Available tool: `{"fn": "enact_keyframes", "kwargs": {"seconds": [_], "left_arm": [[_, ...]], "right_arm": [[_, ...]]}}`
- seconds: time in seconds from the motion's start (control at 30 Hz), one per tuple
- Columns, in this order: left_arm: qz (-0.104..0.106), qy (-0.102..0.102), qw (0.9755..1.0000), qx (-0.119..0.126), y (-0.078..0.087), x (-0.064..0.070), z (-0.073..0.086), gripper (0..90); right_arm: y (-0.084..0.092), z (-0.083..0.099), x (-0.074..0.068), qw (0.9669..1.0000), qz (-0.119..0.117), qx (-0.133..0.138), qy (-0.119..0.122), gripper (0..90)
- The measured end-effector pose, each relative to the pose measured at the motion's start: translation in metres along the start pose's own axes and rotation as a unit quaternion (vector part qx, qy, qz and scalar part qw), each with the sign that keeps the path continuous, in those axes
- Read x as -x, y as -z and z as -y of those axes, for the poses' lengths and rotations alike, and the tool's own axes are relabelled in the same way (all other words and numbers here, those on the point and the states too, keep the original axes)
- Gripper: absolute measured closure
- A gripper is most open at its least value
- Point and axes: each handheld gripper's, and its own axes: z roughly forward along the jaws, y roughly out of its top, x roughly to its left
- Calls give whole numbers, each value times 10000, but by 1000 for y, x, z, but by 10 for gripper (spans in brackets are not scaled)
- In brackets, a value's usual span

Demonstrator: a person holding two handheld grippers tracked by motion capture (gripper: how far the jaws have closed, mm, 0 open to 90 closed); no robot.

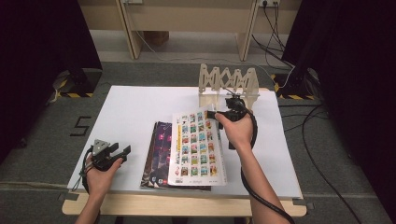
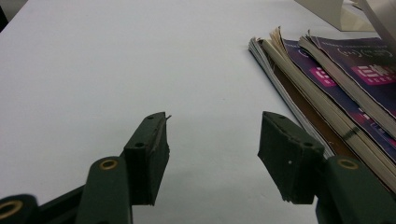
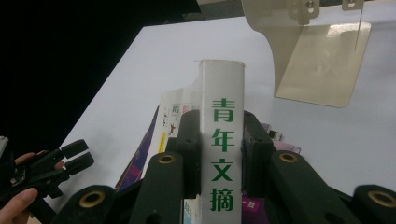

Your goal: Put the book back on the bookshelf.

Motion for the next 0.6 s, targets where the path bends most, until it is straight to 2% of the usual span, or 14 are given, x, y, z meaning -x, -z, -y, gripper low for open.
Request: {"fn": "enact_keyframes", "kwargs": {"seconds": [0.6], "left_arm": [[-10,-38,10000,-22,0,0,0,412]], "right_arm": [[11,-7,3,9999,53,145,-39,743]]}}
